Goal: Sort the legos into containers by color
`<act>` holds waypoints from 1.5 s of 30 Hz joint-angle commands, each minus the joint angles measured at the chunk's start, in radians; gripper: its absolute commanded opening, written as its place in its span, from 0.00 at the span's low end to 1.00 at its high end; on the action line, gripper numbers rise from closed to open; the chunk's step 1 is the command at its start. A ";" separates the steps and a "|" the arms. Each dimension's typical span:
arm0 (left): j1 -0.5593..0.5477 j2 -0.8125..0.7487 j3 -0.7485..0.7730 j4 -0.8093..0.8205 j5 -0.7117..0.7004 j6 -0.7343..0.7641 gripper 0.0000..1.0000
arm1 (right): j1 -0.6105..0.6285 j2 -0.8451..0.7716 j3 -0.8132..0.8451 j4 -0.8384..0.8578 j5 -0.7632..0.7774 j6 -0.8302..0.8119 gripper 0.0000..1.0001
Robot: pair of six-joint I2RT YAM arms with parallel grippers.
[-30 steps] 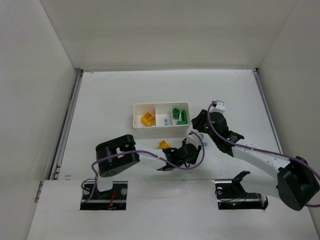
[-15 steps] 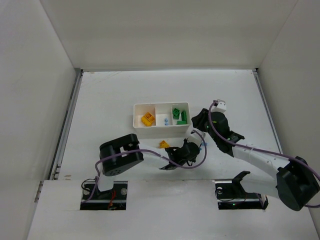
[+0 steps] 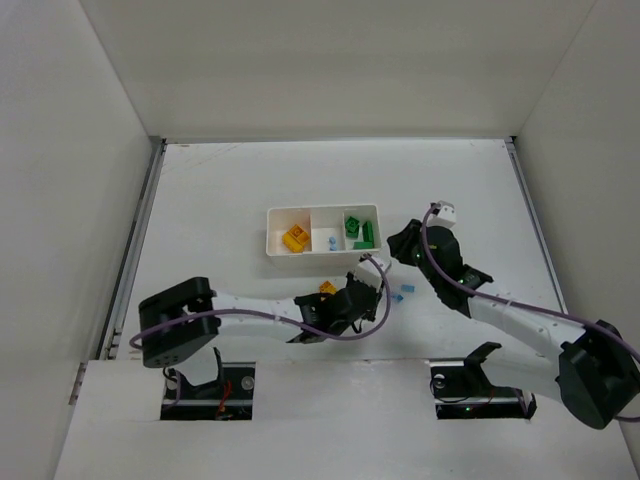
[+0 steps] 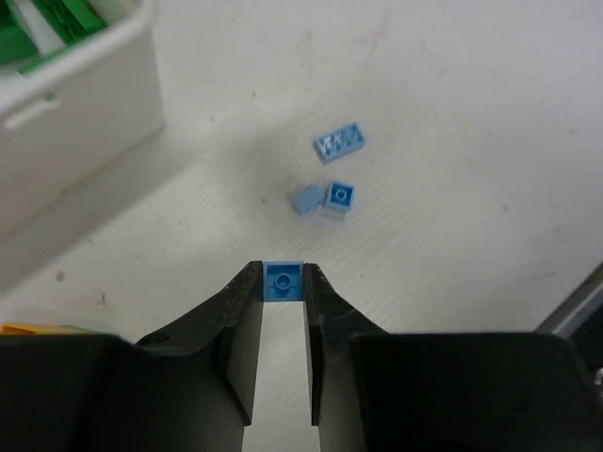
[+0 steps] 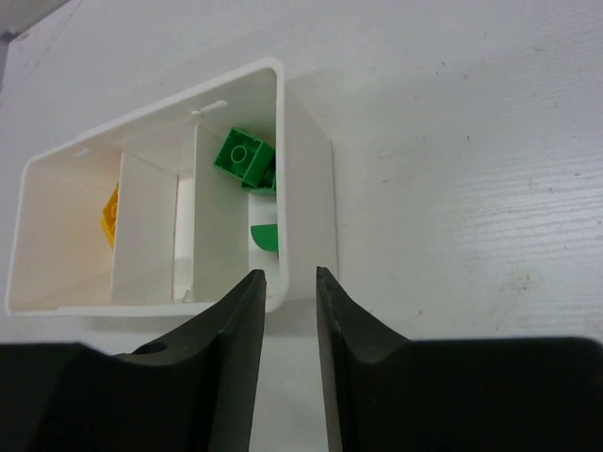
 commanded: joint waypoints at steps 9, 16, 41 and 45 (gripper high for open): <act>0.288 -0.200 0.016 -0.024 -0.002 -0.043 0.15 | 0.040 -0.021 -0.027 -0.096 0.072 0.029 0.25; 0.448 -0.089 0.112 -0.071 0.036 -0.037 0.16 | 0.156 -0.025 -0.045 -0.202 0.147 0.059 0.45; 0.531 0.119 0.278 -0.129 0.048 -0.011 0.37 | 0.279 0.102 0.004 -0.371 0.198 0.128 0.39; 0.502 0.050 0.229 -0.121 0.050 -0.014 0.35 | 0.279 0.139 0.013 -0.361 0.197 0.117 0.36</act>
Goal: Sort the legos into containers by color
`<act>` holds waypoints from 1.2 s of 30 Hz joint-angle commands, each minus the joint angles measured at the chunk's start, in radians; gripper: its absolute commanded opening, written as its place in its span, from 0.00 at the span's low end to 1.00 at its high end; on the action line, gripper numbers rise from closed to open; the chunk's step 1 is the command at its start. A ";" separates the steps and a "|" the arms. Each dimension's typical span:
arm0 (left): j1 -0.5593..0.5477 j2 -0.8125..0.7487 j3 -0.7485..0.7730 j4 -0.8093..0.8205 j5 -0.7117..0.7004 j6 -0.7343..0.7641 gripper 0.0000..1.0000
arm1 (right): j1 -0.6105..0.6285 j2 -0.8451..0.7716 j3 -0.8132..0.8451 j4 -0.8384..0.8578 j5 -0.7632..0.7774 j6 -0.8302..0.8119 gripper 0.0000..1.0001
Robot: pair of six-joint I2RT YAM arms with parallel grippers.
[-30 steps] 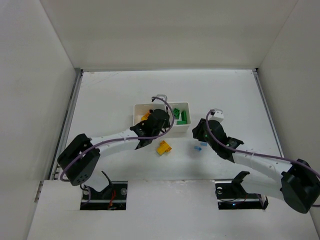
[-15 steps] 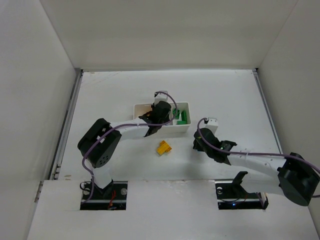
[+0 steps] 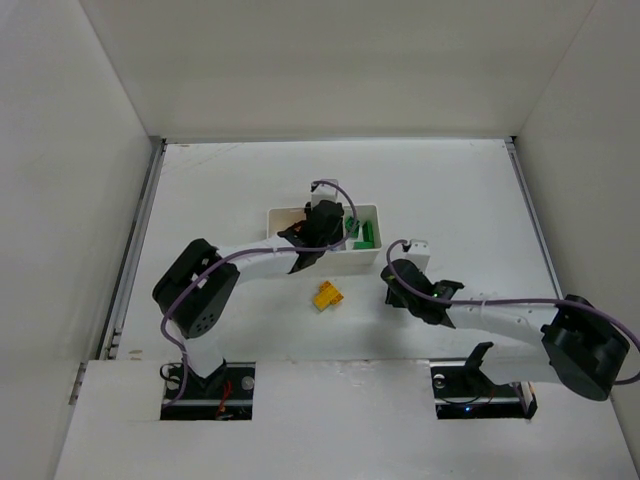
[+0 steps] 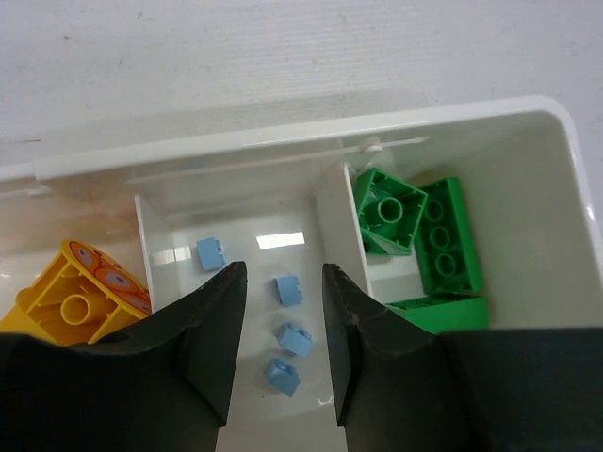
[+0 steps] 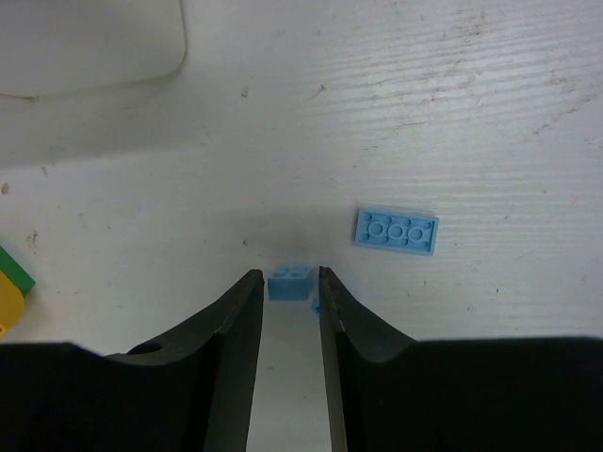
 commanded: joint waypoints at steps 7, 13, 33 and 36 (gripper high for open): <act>-0.113 -0.255 -0.180 0.066 0.000 -0.026 0.33 | 0.008 0.049 0.043 0.048 -0.007 -0.013 0.27; -0.182 -0.391 -0.316 0.068 -0.006 -0.071 0.33 | -0.001 -0.023 0.043 0.054 -0.001 -0.024 0.19; -0.517 -0.042 -0.139 0.282 0.060 0.065 0.47 | -0.210 -0.230 0.174 0.075 -0.039 -0.131 0.19; -0.512 0.018 -0.097 0.285 0.065 0.085 0.47 | -0.208 -0.236 0.175 0.075 -0.046 -0.137 0.20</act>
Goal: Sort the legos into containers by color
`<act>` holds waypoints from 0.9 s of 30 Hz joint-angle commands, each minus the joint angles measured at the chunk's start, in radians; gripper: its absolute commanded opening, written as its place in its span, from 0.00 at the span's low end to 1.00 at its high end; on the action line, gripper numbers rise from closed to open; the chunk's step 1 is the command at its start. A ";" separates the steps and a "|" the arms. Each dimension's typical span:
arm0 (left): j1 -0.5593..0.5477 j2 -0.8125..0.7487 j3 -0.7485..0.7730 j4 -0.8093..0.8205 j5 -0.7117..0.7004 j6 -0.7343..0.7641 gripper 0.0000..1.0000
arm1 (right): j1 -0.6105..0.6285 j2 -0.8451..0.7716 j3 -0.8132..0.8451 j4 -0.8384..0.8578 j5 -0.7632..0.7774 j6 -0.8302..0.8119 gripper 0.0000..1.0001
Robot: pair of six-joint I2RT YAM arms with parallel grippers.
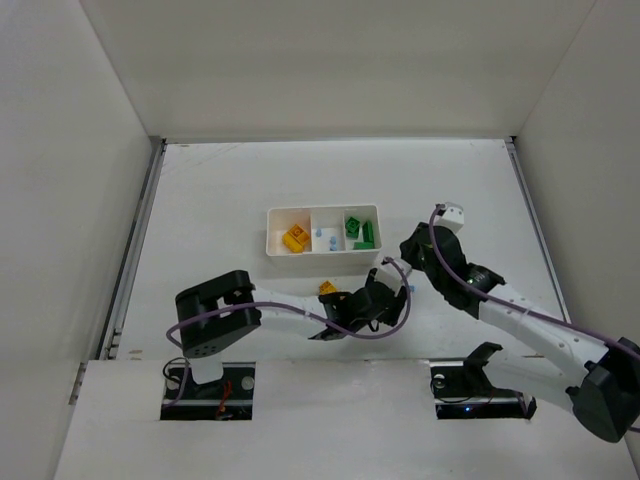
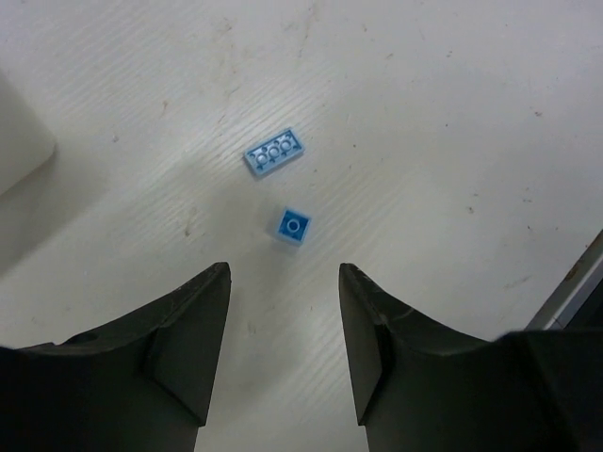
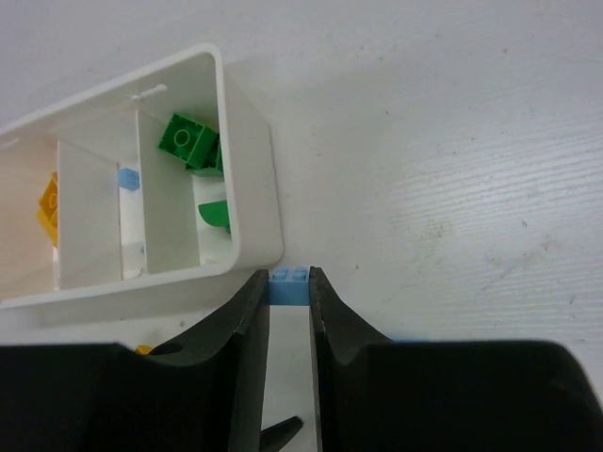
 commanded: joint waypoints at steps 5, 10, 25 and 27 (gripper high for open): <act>0.002 0.099 0.103 0.049 0.058 0.055 0.46 | -0.005 -0.048 0.023 0.052 -0.015 -0.017 0.20; 0.009 0.148 0.118 0.049 0.058 0.051 0.41 | -0.013 -0.056 0.017 0.057 -0.022 -0.024 0.20; 0.000 0.153 0.066 0.086 0.008 0.037 0.37 | -0.157 0.016 0.021 0.128 -0.092 -0.005 0.20; 0.000 0.136 0.040 0.121 -0.002 0.016 0.37 | -0.172 0.029 0.018 0.138 -0.097 -0.004 0.20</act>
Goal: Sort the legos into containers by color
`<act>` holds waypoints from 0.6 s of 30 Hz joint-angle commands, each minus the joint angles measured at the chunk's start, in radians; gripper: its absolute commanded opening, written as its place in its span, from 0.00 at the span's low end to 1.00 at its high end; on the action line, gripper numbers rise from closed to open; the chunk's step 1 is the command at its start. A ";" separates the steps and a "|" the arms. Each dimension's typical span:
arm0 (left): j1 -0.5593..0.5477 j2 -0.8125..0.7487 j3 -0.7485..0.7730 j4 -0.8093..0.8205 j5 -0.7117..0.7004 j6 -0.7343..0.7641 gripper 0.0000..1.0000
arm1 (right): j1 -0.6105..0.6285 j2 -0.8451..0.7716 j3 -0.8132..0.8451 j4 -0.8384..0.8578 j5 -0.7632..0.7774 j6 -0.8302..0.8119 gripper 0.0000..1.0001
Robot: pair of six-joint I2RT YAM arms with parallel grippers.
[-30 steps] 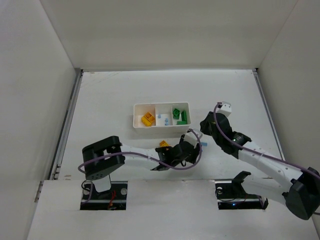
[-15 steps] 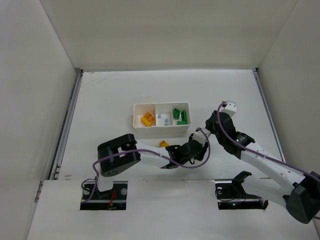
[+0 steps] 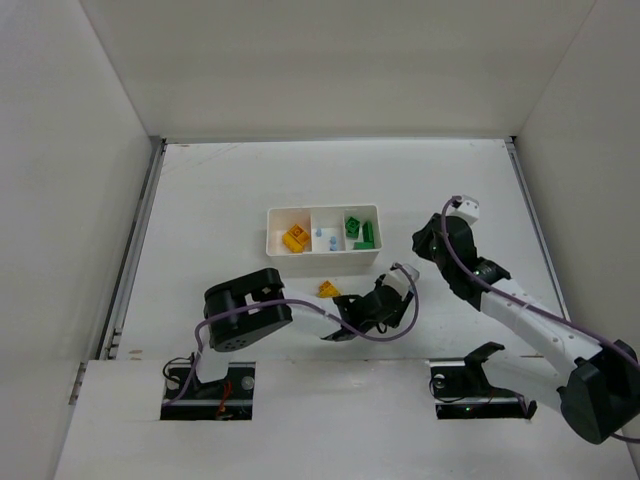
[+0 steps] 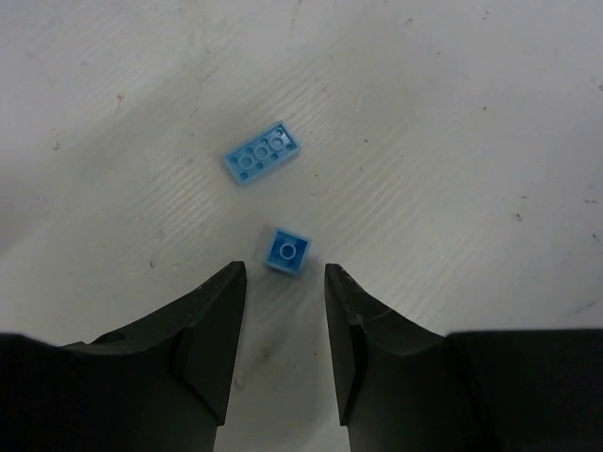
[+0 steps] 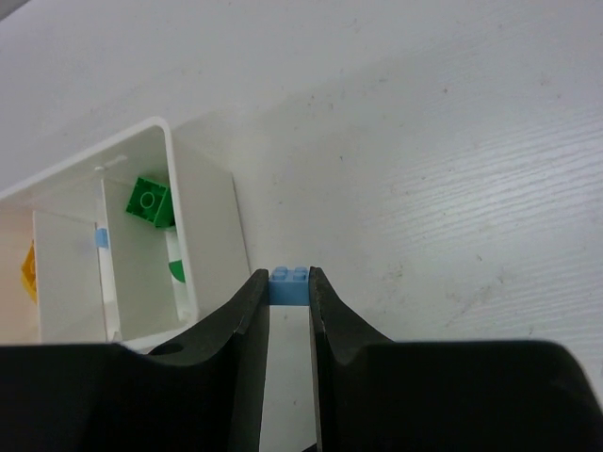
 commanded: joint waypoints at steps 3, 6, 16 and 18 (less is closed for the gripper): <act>-0.003 -0.037 -0.031 0.071 -0.007 -0.025 0.38 | -0.021 0.011 0.017 0.094 -0.041 0.022 0.20; -0.002 -0.015 -0.016 0.068 0.000 -0.022 0.38 | -0.021 -0.002 0.020 0.092 -0.046 0.016 0.21; 0.021 0.008 -0.007 0.064 0.023 -0.011 0.30 | -0.014 -0.010 0.014 0.105 -0.055 0.011 0.21; 0.023 0.015 0.002 0.068 0.025 -0.011 0.29 | -0.014 -0.009 0.017 0.108 -0.058 0.013 0.21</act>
